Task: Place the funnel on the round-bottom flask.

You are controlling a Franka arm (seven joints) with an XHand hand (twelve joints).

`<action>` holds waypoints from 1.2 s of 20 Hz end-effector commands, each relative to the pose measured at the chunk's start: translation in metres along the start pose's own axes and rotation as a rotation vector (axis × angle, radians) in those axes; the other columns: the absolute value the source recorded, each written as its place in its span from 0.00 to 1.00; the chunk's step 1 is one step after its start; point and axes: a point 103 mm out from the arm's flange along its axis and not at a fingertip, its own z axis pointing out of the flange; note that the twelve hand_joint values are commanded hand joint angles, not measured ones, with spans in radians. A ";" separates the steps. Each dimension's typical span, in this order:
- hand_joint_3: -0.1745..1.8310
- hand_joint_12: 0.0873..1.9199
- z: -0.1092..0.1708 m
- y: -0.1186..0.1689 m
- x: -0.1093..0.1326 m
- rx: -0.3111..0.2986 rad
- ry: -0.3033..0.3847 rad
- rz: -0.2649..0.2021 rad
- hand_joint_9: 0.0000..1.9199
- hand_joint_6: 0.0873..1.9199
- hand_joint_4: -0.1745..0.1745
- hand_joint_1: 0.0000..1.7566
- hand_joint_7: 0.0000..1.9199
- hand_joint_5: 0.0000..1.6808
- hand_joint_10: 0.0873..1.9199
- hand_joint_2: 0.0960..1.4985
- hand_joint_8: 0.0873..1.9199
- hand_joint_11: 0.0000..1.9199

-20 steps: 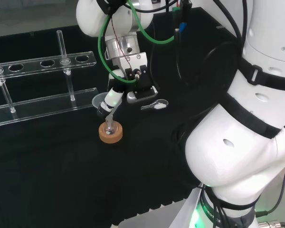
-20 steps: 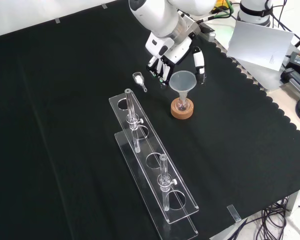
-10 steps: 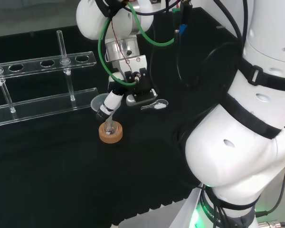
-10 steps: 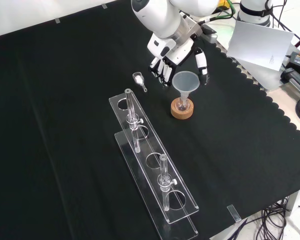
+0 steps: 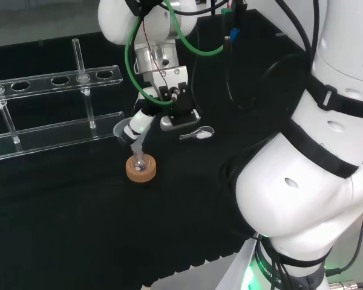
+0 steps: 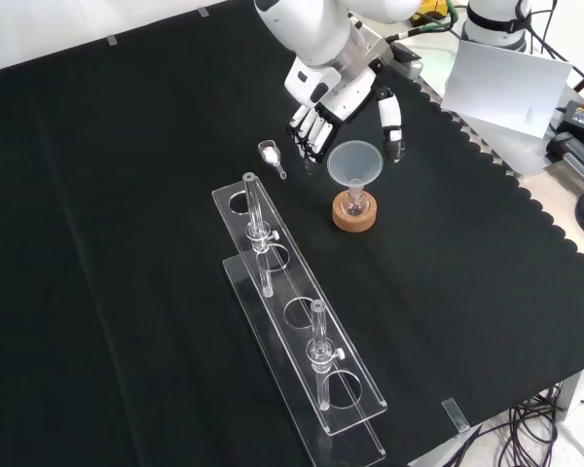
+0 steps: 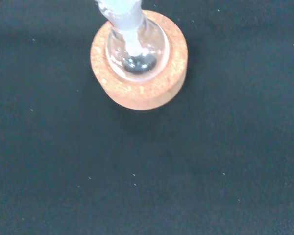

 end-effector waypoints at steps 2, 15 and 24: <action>0.13 0.47 -0.001 -0.001 -0.010 0.017 -0.012 0.005 0.03 0.00 0.49 0.25 0.09 0.06 0.37 0.41 0.19 0.00; 0.09 0.00 -0.041 -0.026 -0.020 -0.059 -0.006 0.004 0.00 0.00 0.50 0.21 0.00 0.00 0.00 0.39 0.00 0.00; 0.09 0.00 -0.065 -0.044 -0.031 -0.118 -0.009 0.015 0.00 0.00 0.50 0.22 0.00 0.00 0.00 0.40 0.00 0.00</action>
